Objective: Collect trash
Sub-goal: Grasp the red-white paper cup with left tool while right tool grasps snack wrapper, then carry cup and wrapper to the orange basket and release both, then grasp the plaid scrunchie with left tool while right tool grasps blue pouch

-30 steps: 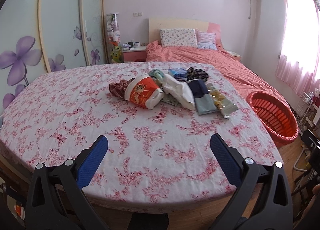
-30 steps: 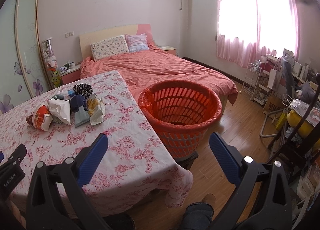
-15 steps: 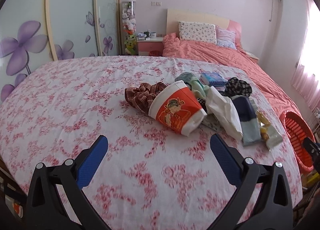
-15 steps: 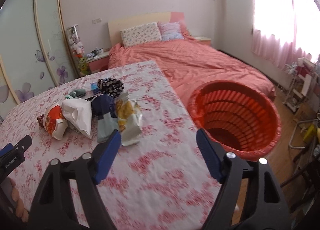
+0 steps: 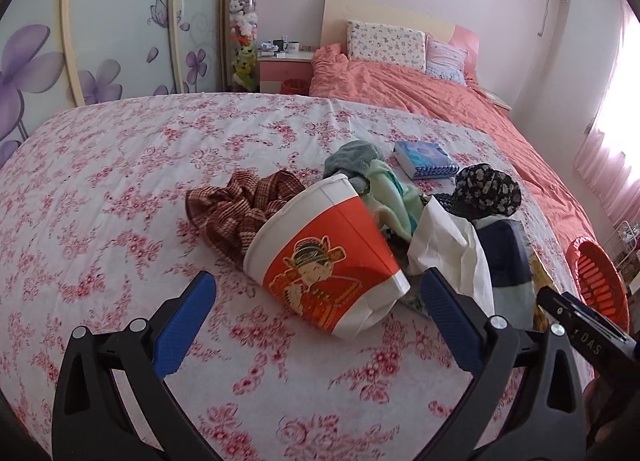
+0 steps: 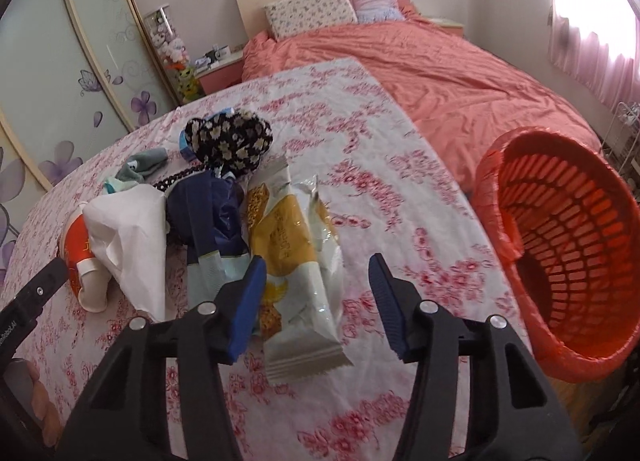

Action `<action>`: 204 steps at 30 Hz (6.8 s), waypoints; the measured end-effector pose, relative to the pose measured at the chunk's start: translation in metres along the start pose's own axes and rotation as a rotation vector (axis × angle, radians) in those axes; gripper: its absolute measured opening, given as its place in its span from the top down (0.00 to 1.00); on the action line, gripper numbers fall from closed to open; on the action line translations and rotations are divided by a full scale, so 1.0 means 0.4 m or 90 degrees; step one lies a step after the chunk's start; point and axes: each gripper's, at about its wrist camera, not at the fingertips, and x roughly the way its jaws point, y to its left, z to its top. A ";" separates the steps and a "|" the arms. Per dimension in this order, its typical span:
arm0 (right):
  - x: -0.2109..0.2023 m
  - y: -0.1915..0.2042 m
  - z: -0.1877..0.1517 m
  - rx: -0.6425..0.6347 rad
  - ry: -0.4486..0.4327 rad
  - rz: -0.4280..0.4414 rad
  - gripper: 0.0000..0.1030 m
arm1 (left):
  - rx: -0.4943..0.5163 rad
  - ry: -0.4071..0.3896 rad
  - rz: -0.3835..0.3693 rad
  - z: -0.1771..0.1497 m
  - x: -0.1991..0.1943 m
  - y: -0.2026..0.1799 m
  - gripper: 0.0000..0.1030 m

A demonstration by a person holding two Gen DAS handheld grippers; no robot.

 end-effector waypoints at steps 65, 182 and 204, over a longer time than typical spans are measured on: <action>-0.282 -0.041 -0.044 -0.020 -0.134 -0.027 0.88 | 0.059 -0.099 -0.075 0.028 -0.197 0.013 0.35; 0.041 0.152 -0.014 -0.087 0.015 0.006 0.55 | 0.015 0.075 0.030 0.108 0.195 0.153 0.17; 0.029 0.030 -0.008 -0.035 -0.006 -0.064 0.56 | 0.045 0.063 -0.008 0.037 0.111 0.166 0.40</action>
